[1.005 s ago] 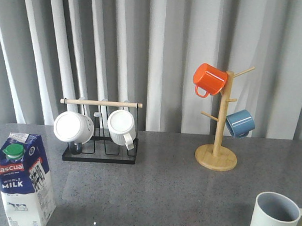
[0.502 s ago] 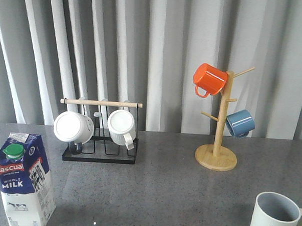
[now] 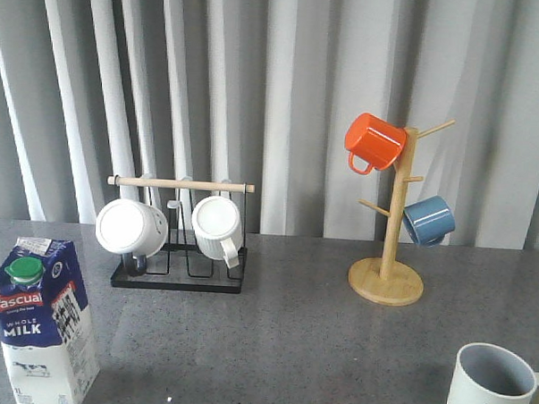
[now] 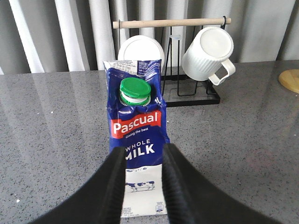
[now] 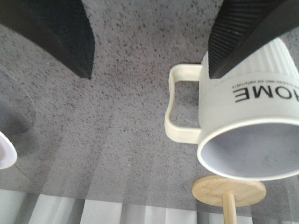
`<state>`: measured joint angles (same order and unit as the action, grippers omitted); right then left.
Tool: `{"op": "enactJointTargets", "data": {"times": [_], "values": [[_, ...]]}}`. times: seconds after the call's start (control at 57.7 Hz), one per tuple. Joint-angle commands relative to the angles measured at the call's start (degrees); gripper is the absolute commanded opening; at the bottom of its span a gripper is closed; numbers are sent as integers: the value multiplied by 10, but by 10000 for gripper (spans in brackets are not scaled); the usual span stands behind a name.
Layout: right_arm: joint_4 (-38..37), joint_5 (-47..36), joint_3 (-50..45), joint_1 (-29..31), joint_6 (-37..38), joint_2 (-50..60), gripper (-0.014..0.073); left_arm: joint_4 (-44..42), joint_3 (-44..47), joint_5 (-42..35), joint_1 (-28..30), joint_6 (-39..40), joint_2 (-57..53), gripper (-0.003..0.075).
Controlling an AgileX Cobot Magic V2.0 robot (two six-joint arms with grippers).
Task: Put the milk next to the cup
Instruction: 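Close the right gripper on the white mug's handle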
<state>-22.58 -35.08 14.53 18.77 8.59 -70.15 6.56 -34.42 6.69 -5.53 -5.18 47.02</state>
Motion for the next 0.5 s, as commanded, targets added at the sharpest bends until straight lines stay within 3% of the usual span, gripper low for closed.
{"op": "enactJointTargets", "data": {"times": [0.0, 0.225, 0.485], "values": [[0, -82, 15, 4, -11, -19, 493, 2, -21, -39, -4, 5, -3, 206], [21, -137, 15, 4, -67, -66, 493, 2, -21, -39, -4, 5, -3, 206], [34, -177, 36, 4, -78, -121, 493, 2, -21, -39, -4, 5, -3, 206]]}}
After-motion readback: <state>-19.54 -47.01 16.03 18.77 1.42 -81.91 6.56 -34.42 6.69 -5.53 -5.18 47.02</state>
